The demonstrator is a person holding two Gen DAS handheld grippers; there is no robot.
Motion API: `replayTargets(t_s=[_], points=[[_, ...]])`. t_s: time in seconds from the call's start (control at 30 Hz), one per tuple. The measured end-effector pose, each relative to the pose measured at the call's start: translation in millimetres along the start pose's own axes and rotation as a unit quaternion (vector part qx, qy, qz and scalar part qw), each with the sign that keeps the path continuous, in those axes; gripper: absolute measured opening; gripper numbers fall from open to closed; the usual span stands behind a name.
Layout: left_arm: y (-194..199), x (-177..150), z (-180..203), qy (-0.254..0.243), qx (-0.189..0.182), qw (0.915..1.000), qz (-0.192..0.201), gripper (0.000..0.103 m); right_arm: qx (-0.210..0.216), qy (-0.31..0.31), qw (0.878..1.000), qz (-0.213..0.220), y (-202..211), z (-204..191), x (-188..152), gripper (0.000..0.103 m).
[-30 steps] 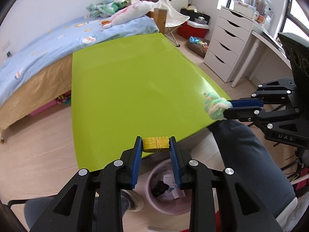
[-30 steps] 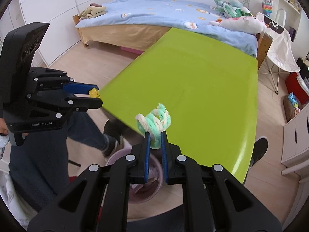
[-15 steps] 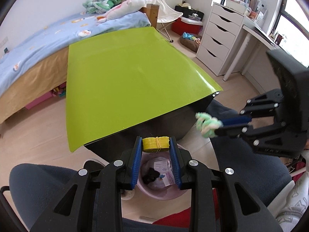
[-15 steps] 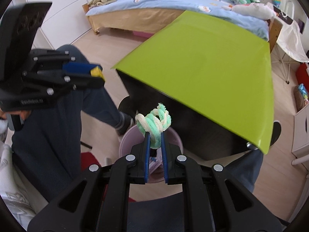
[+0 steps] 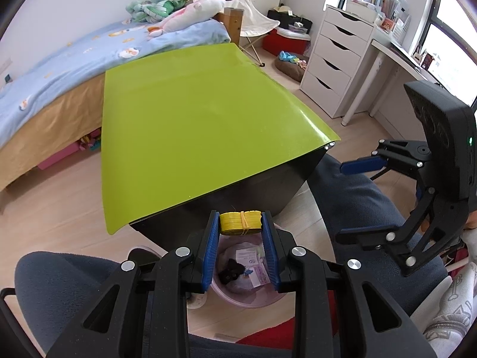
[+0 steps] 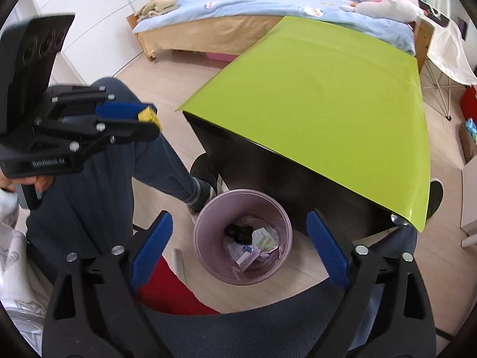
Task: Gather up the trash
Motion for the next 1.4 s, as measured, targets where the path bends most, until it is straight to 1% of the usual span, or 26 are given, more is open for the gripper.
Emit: replayTargets(t_s=[0.03, 0.2, 0.43, 0.5, 0.53, 0.57, 0.6, 0.63, 0.7, 0.77, 0.8, 0.87, 1.03, 1.2, 1.4], points=[[-0.1, 0.0, 0.2, -0.001, -0.001, 1.0, -0.001, 0.028, -0.002, -0.005, 1.0, 0.002, 1.9, 1.1, 0.5, 0.095], [-2.0, -0.7, 6.0, -0.006, -0.015, 0.9998, -0.007, 0.028, -0.022, -0.041, 0.999, 0.014, 17.9, 9.7, 0.5, 0.097], [-5.2, 1.0, 14.9, -0.019, -0.027, 0.9994, -0.013, 0.029, -0.035, -0.067, 0.997, 0.031, 35.1, 19.6, -4.1, 0.097], [-5.8, 1.4, 16.3, -0.02, -0.031, 0.9992, -0.014, 0.031, -0.036, -0.071, 0.996, 0.035, 38.0, 22.4, -4.6, 0.097], [-6.6, 1.9, 16.8, -0.02, -0.032, 0.9992, -0.016, 0.035, -0.036, -0.073, 0.996, 0.036, 38.8, 23.4, -4.9, 0.097], [-6.8, 2.5, 16.9, -0.019, -0.032, 0.9992, -0.015, 0.054, -0.036, -0.075, 0.996, 0.038, 39.5, 24.6, -5.1, 0.097], [-6.6, 2.8, 15.7, -0.018, -0.033, 0.9992, -0.012, 0.07, -0.035, -0.077, 0.996, 0.039, 40.6, 25.7, -5.3, 0.097], [-6.1, 3.1, 15.4, -0.015, -0.037, 0.9992, -0.009, 0.073, -0.034, -0.077, 0.996, 0.04, 41.3, 26.1, -4.9, 0.097], [-6.4, 2.9, 15.1, -0.013, -0.034, 0.9993, -0.008, 0.085, -0.034, -0.078, 0.996, 0.041, 41.3, 27.1, -6.0, 0.099], [-6.3, 3.6, 12.7, -0.008, -0.031, 0.9995, -0.007, 0.087, -0.033, -0.08, 0.995, 0.044, 41.6, 27.2, -6.1, 0.1], [-6.5, 3.7, 12.0, -0.006, -0.03, 0.9995, -0.007, 0.091, -0.033, -0.08, 0.995, 0.044, 41.5, 27.2, -6.0, 0.1], [-5.3, 4.2, 9.2, -0.001, -0.024, 0.9997, -0.002, 0.095, -0.04, -0.079, 0.995, 0.042, 40.7, 27.0, -5.3, 0.1], [-2.2, 5.3, 3.7, 0.015, -0.031, 0.9994, 0.005, 0.095, -0.045, -0.085, 0.994, 0.045, 39.0, 24.1, -4.1, 0.1], [3.3, 12.1, -4.7, 0.024, -0.021, 0.9993, 0.021, 0.095, -0.054, -0.09, 0.993, 0.048, 41.3, 23.4, 3.4, 0.1], [15.5, 31.1, -17.4, 0.036, -0.008, 0.998, 0.052, 0.095, -0.074, -0.097, 0.99, 0.075, 56.5, 29.0, 28.4, 0.1]])
Point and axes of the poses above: each gripper's, at about its wrist camera, not at the fingertips, and y roughly against the way its jaws point, z to its right, x to its top, the point moved 2 cm from there along -y, roughly the way its jaws point
